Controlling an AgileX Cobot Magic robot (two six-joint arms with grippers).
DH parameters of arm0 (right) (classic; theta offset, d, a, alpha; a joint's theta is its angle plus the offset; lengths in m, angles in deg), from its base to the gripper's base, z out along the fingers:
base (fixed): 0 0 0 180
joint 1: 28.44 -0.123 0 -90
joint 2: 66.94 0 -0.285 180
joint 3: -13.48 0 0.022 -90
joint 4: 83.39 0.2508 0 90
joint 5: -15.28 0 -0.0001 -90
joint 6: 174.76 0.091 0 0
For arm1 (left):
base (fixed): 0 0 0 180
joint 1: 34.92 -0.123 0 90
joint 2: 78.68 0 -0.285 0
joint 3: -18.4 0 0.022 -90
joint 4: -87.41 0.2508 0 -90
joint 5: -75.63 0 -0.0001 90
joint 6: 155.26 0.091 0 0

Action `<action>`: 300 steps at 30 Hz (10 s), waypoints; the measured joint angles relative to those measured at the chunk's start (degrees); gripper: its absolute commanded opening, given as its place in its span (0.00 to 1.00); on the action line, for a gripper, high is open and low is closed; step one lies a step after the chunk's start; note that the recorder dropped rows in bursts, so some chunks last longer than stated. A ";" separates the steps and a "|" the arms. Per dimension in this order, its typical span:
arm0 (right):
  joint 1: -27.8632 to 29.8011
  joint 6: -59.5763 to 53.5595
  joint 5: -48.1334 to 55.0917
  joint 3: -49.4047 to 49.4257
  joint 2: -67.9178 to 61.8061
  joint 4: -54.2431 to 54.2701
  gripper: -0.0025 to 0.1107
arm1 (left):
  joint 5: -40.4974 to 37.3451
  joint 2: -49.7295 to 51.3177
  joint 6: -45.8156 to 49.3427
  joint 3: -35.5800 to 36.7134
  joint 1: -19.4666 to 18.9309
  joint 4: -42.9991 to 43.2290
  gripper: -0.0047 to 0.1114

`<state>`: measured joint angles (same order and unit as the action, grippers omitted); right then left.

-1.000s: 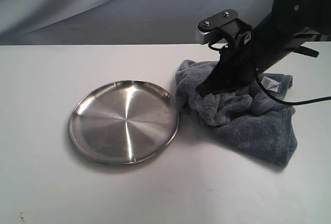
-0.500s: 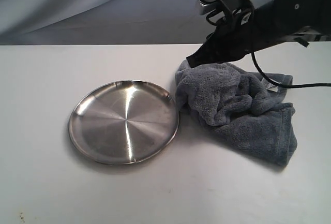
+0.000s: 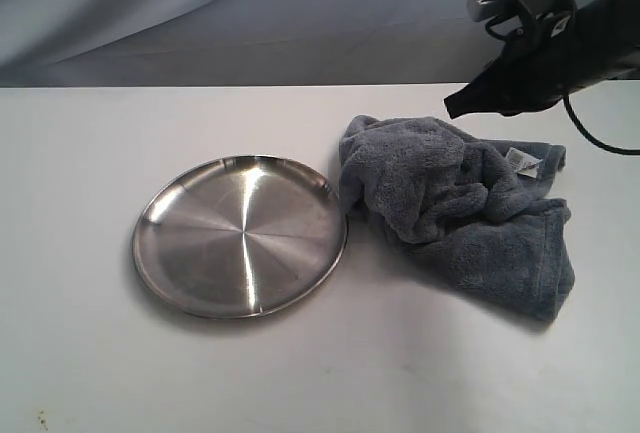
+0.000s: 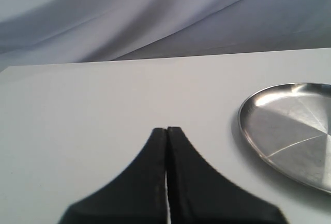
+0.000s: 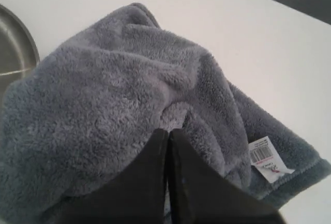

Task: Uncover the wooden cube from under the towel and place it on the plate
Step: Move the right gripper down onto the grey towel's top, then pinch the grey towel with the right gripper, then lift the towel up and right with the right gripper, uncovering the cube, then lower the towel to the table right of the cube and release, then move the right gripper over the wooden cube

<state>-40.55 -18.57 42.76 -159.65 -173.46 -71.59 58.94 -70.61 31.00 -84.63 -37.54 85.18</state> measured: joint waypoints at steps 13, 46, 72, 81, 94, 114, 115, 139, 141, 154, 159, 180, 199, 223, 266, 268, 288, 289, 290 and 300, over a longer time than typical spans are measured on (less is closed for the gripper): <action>0.00 -20.41 21.18 0.00 -1.06 17.93 0.02 | 0.00 0.00 0.00 0.00 0.00 0.00 0.04; -8.33 -31.45 -6.32 0.00 -7.71 23.59 0.02 | 0.00 0.00 0.00 0.00 0.00 0.00 0.04; -5.61 -29.93 -1.53 0.00 -7.71 16.37 0.95 | 0.00 0.00 0.00 0.00 0.00 0.00 0.04; -6.72 -29.12 -1.30 0.00 -7.71 16.25 0.95 | 0.00 0.00 0.00 0.00 0.00 0.00 0.04; -6.72 -28.74 -2.13 0.00 -10.43 14.57 0.94 | 0.00 0.00 0.00 0.00 0.00 0.00 0.04; -7.08 -28.74 -1.86 -1.11 -11.57 15.06 0.02 | 0.00 0.00 0.00 0.00 0.00 0.00 0.04; -7.08 -28.59 -1.59 -1.11 -11.35 15.05 0.02 | 0.00 0.00 0.00 0.00 0.00 0.00 0.04; -6.98 -26.93 26.96 -0.46 10.48 12.34 0.02 | 0.00 0.00 0.00 0.00 0.00 0.00 0.04; -6.98 -26.11 27.31 -0.46 12.14 10.38 0.02 | 0.00 0.00 0.00 0.00 0.00 0.00 0.04; -6.98 -25.46 24.54 0.03 16.49 12.02 0.02 | 0.00 0.00 0.00 0.00 0.00 0.00 0.04; -6.98 -25.46 23.38 0.03 18.00 12.64 0.02 | 0.00 0.00 0.00 0.00 0.00 0.00 0.04; -6.98 -25.46 19.21 0.03 30.04 18.59 0.02 | 0.00 0.00 0.00 0.00 0.00 0.00 0.04; -6.98 -25.46 10.40 0.03 39.33 16.78 0.02 | 0.00 0.00 0.00 0.00 0.00 0.00 0.04; -6.98 -15.67 -15.33 0.03 32.50 2.76 0.02 | 0.00 0.00 0.00 0.00 0.00 0.00 0.04; 1.93 -15.15 -5.00 0.03 -7.38 13.14 0.02 | 0.00 0.00 0.00 0.00 0.00 0.00 0.04; 1.93 -15.15 -4.19 -0.06 -8.62 13.14 0.02 | 0.00 0.00 0.00 0.00 0.00 0.00 0.04; 1.93 -17.44 -2.83 -0.06 -11.82 13.14 0.89 | 0.00 0.00 0.00 0.00 0.00 0.00 0.04; 1.93 -17.59 -2.71 -0.06 -11.82 13.03 0.95 | 0.00 0.00 0.00 0.00 0.00 0.00 0.04; 1.93 -17.77 -2.58 -0.06 -11.82 12.90 0.95 | 0.00 0.00 0.00 0.00 0.00 0.00 0.04; 1.80 -18.15 -0.34 -0.06 -8.60 13.62 0.95 | 0.00 0.00 0.00 0.00 0.00 0.00 0.04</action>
<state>-38.75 -36.72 42.42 -159.72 -182.06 -57.97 58.94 -70.61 31.00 -84.63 -37.54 85.18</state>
